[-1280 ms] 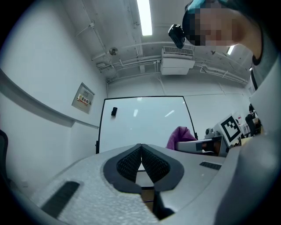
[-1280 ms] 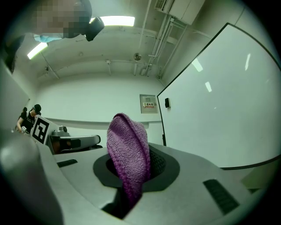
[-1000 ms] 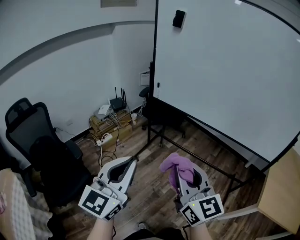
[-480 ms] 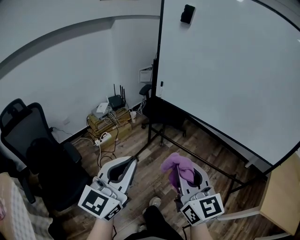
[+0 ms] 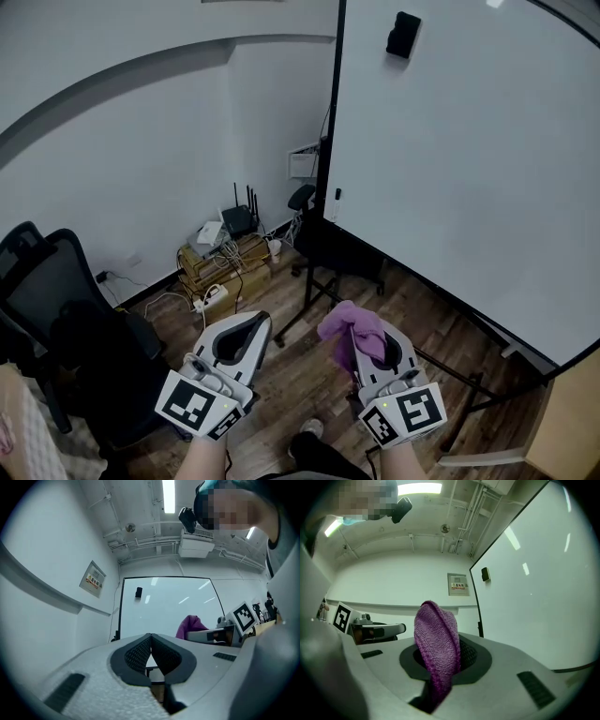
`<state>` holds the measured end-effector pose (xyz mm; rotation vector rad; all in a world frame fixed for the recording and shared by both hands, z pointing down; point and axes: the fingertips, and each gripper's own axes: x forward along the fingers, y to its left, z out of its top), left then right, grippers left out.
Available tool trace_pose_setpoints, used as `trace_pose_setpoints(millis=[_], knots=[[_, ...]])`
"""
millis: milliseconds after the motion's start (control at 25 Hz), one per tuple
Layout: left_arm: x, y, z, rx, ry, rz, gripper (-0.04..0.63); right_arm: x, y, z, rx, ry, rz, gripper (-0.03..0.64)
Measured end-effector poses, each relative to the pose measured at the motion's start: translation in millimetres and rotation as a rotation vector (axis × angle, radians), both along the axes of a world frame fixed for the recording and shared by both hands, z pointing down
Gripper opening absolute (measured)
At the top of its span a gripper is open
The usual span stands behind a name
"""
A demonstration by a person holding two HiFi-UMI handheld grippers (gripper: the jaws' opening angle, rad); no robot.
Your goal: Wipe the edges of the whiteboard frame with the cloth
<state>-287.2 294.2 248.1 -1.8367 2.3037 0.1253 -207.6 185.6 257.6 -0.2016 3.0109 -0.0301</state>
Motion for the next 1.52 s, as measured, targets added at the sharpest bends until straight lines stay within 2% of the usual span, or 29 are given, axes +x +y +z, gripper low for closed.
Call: trace_pose_setpoints(millis=[280,720,1000,1520], knots=[[-45.4,-62.7,-13.3,0.016,-0.019,0.024,0.017,-47.6,-58.6,-8.9,0.008,-0.011,0.012,0.050],[-91.5,-120.8,-7.7,0.007,-0.007,0.060,0.017,-91.6,-114.2,-2.7,-0.002,0.002,0.046,0.050],[-143.5,-161.0,-3.5,-0.004,0.009,0.161,0.017,-137.5,-145.0,2.4,-0.016,0.022,0.138,0.049],[-271.1,-232.3,2.7,-0.028,0.021,0.366,0.017,-254.7,-194.3,17.9,-0.057,0.045,0.328,0.051]])
